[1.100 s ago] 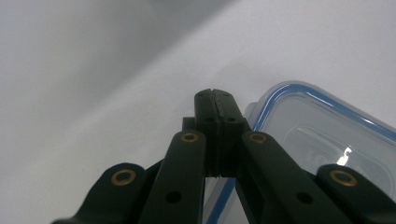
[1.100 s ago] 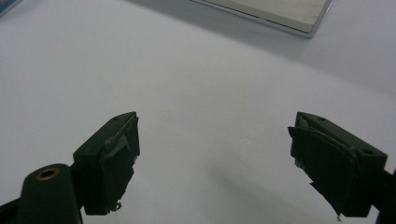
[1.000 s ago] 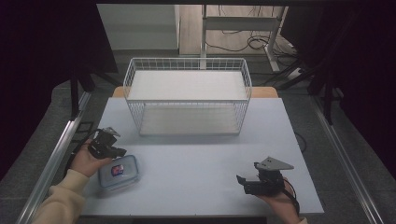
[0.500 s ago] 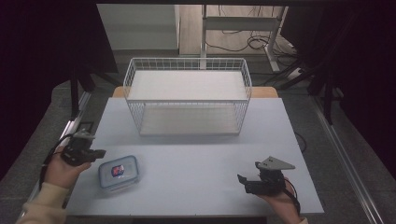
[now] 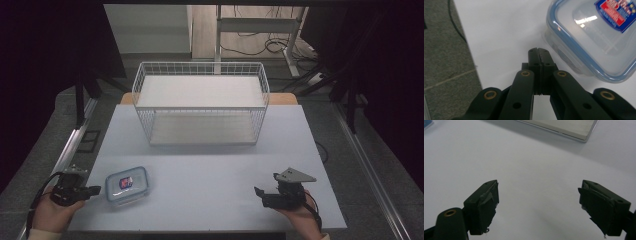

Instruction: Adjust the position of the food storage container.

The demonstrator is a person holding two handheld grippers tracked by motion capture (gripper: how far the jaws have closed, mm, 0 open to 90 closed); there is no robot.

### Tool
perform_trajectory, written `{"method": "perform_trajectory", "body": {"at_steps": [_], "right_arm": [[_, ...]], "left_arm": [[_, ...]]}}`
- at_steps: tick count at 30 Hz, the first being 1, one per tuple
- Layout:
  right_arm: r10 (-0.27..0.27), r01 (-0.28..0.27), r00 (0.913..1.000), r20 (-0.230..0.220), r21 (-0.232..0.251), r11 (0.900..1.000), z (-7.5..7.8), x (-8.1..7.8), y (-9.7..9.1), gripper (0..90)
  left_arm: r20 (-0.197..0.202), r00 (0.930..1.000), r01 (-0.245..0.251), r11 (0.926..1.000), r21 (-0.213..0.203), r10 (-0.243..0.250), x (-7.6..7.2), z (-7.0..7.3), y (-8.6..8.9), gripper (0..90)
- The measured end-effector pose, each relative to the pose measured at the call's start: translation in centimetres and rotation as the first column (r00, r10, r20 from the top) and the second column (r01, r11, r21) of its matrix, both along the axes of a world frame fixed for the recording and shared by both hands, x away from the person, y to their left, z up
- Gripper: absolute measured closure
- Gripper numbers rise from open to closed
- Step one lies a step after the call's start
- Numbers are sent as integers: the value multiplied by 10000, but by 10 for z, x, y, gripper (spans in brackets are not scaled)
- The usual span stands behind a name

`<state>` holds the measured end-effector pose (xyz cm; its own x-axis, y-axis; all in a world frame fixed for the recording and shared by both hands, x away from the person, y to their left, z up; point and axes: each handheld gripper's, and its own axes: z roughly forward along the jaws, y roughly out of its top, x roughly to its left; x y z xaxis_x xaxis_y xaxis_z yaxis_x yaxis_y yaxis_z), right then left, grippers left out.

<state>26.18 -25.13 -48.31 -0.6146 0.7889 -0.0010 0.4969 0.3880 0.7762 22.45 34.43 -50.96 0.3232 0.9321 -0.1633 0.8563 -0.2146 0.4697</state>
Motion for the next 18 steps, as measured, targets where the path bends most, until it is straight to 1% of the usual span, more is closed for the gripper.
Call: {"method": "perform_trajectory", "body": {"at_steps": [3, 5, 7, 11, 18], "right_arm": [[-13, 13, 10000, 14, -45, 10000, 0, 0, 0, 165], [-21, 21, 10000, 15, -33, 10000, 0, 0, -1, 166], [-4, 4, 10000, 13, -46, 10000, -1, 0, 0, 166], [6, -5, 10000, 22, -61, 10000, -1, 0, 0, 166], [20, -19, 10000, 18, -76, 10000, -1, 0, 1, 166]], "left_arm": [[-125, 9995, 298, 9994, -152, -300, 2, -3, -5, 899], [-138, 9994, 320, 9994, -101, -321, 4, -4, -9, 899], [-212, 9991, 360, 9992, -146, -363, 7, -6, -11, 899], [-183, 9993, 316, 9994, -155, -319, 12, -6, -11, 899], [-131, 9983, 569, 9979, -322, -574, 23, -7, -24, 899]]}}
